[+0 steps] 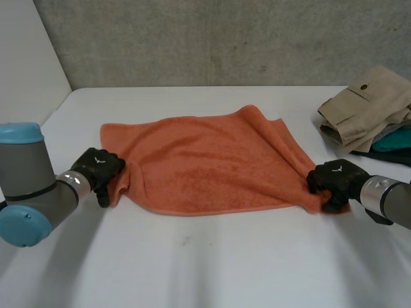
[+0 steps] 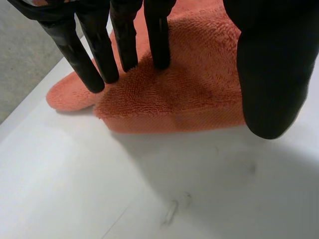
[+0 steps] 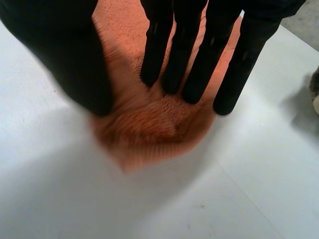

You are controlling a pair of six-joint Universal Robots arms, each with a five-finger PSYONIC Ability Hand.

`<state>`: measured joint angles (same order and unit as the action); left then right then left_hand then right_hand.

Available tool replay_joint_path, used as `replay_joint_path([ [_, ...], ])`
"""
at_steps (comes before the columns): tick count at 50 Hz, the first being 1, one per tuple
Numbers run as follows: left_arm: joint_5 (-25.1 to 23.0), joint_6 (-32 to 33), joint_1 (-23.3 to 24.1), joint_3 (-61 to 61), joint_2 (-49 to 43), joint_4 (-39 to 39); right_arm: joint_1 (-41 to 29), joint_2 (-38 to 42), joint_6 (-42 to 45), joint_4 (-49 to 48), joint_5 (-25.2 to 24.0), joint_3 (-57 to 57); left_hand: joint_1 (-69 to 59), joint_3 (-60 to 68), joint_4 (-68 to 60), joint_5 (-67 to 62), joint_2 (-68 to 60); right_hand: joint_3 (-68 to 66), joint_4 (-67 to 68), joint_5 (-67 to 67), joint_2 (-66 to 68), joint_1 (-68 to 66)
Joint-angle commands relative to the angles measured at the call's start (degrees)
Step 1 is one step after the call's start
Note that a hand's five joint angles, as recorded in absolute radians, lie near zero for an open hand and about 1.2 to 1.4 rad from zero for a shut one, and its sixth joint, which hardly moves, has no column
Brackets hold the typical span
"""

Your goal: Fold the laundry.

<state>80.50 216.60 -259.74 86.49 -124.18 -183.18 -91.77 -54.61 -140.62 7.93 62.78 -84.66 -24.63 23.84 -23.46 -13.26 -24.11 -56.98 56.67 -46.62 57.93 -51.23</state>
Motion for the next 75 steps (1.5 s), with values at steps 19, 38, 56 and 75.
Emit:
replay_joint_path([
  [19, 0.3, 13.4, -9.4, 11.4, 18.6, 16.5, 8.5, -14.0, 30.0, 35.2, 6.4, -3.4, -55.4, 56.2, -56.5, -56.7, -55.9, -23.0, 23.3, -23.4, 22.1, -28.8],
  [38, -6.9, -0.5, -1.4, 4.7, 6.1, 7.8, -0.4, -7.5, -0.2, 10.8, 8.6, 1.3, 4.8, -4.0, 3.7, 3.5, 4.3, -23.0, 23.3, -23.4, 22.1, -28.8],
  [56, 3.9, 0.7, 8.9, -10.9, -6.9, 6.0, -0.7, -6.7, 0.3, 10.4, 8.3, 1.1, 3.7, -2.9, 2.5, 2.3, 3.2, -23.0, 23.3, -23.4, 22.1, -28.8],
  [75, 11.4, -3.7, 7.0, -12.3, 1.4, 6.3, 2.6, -11.6, -0.4, 12.9, 7.2, -2.9, -55.4, 56.2, -56.5, -56.7, -55.9, -1.8, 2.1, -2.2, 0.9, -7.6],
])
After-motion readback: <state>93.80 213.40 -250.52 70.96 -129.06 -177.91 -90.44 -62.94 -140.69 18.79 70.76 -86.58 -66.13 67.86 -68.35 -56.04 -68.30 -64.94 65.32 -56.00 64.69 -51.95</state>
